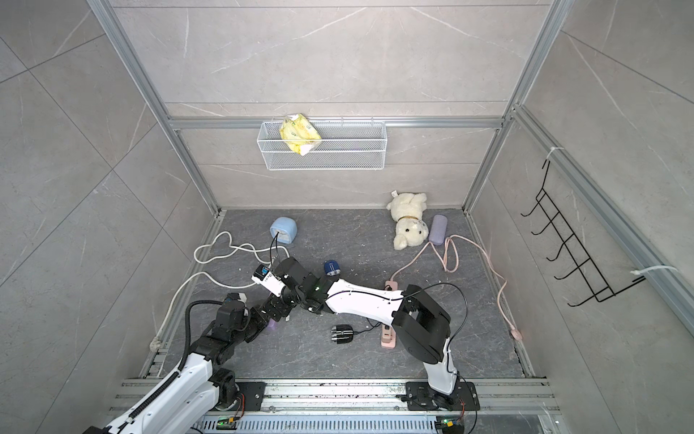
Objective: Unplug the electric shaver
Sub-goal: Remove the plug from the socket.
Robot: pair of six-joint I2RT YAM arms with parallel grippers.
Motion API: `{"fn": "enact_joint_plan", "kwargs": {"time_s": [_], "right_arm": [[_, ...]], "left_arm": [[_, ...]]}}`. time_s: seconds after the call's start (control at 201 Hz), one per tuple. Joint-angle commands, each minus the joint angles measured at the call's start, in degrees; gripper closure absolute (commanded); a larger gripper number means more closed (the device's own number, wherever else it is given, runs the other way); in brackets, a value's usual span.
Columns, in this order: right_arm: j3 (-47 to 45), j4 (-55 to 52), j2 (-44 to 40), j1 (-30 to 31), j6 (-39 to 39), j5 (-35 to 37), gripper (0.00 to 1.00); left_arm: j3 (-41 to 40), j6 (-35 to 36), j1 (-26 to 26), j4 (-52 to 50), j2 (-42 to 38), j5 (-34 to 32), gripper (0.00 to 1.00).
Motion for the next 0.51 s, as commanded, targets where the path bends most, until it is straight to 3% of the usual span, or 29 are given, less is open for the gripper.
{"fn": "enact_joint_plan", "kwargs": {"time_s": [0.0,0.503], "right_arm": [[3.4,-2.3,1.5,-0.5,-2.5,1.7,0.16],[9.3,-7.4,7.0,-2.1,-6.0,-2.7,0.2]], "left_arm": [[-0.7,1.3,0.8,-2.9,0.6,2.2,1.0],[-3.8,0.4,1.2,-12.1,-9.6,2.5,1.0]]}}
